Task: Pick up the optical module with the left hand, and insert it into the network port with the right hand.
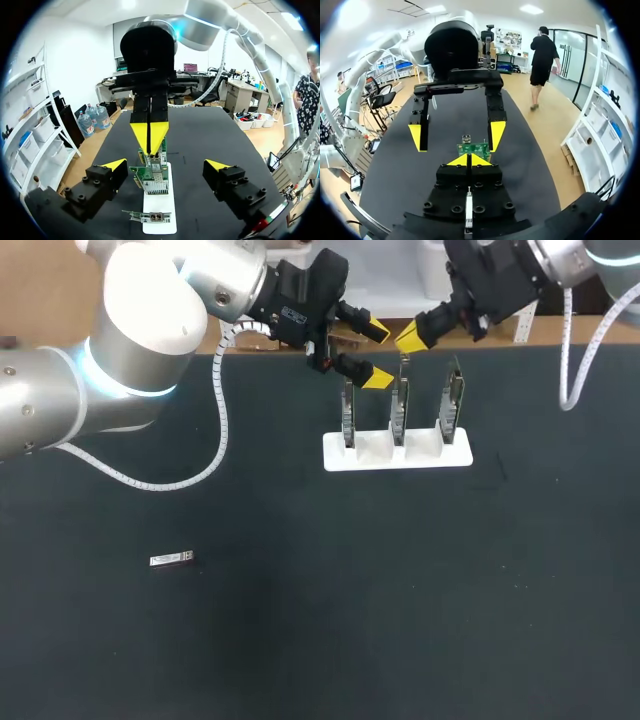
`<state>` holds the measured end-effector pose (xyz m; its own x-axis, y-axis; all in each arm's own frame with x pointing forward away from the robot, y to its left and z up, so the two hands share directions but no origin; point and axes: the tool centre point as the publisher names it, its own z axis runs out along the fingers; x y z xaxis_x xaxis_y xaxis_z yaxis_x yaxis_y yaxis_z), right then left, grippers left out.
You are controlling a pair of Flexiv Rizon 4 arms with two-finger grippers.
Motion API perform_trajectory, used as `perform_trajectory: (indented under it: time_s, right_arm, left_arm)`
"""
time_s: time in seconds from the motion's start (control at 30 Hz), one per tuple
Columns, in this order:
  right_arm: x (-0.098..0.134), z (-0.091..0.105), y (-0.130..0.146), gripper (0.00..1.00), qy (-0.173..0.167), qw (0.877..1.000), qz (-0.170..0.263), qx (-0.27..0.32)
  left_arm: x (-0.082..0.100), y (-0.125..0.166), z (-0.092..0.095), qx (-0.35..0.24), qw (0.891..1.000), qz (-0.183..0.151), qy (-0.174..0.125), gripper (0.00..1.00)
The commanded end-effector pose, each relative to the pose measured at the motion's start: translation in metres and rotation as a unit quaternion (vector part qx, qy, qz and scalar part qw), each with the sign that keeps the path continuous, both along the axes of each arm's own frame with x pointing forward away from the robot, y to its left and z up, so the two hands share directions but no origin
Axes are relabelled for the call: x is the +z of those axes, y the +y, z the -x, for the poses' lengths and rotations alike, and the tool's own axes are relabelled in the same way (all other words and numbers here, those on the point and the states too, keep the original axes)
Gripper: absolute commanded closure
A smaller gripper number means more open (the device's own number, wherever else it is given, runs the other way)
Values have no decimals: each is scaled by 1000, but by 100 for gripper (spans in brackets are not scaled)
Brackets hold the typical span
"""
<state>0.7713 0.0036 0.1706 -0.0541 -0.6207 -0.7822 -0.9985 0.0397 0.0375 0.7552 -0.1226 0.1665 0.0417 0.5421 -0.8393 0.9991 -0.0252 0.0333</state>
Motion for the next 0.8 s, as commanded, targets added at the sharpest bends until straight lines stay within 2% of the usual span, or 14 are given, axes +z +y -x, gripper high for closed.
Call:
perform_trajectory:
  time_s: [0.03,0.8]
  right_arm:
    - [-2,-4,1,100,5,1000,0,2]
    - [-22,7,2,100,36,999,7,-6]
  left_arm:
    - [0,-1,-2,-1,1000,-1,1,0]
    - [0,-1,-2,-1,1000,-1,1,0]
